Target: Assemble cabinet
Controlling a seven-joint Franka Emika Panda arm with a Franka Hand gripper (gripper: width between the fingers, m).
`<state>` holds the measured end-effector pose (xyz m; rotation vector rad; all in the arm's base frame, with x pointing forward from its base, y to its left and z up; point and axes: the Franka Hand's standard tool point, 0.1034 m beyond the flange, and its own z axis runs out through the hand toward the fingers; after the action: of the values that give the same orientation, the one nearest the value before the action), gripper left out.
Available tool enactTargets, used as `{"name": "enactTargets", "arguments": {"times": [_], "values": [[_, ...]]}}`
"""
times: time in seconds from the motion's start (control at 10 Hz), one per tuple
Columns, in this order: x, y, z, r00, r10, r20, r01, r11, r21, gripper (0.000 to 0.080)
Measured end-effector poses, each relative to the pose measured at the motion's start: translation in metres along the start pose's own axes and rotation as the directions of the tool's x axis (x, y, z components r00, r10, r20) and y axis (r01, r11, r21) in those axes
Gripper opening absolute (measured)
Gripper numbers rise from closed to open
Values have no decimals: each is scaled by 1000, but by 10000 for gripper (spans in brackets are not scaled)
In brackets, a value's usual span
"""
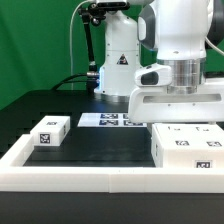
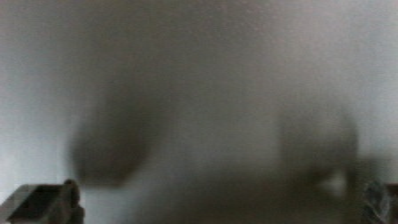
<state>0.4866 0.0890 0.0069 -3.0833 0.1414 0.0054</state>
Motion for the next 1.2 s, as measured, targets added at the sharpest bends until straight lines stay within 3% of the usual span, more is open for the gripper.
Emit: {"name": "enactTargets", "arguments": {"times": [0.4, 0.6, 0.7, 0.8, 0.9, 1.0, 1.1, 1.2], "values": [[5, 3, 1, 998, -60, -4, 60, 998, -1, 771], [4, 3, 1, 997, -72, -4, 72, 997, -1, 400], [4, 2, 1, 997, -73, -4, 73, 997, -1, 265], [2, 2, 2, 997, -82, 1, 82, 997, -2, 190], [2, 2, 2, 996, -84, 3, 84, 996, -2, 190], [2, 2, 2, 996, -85, 3, 85, 996, -2, 74], [2, 2, 2, 996, -88, 3, 88, 996, -2, 16], [2, 2, 2, 996, -88, 3, 88, 996, -2, 5]]}}
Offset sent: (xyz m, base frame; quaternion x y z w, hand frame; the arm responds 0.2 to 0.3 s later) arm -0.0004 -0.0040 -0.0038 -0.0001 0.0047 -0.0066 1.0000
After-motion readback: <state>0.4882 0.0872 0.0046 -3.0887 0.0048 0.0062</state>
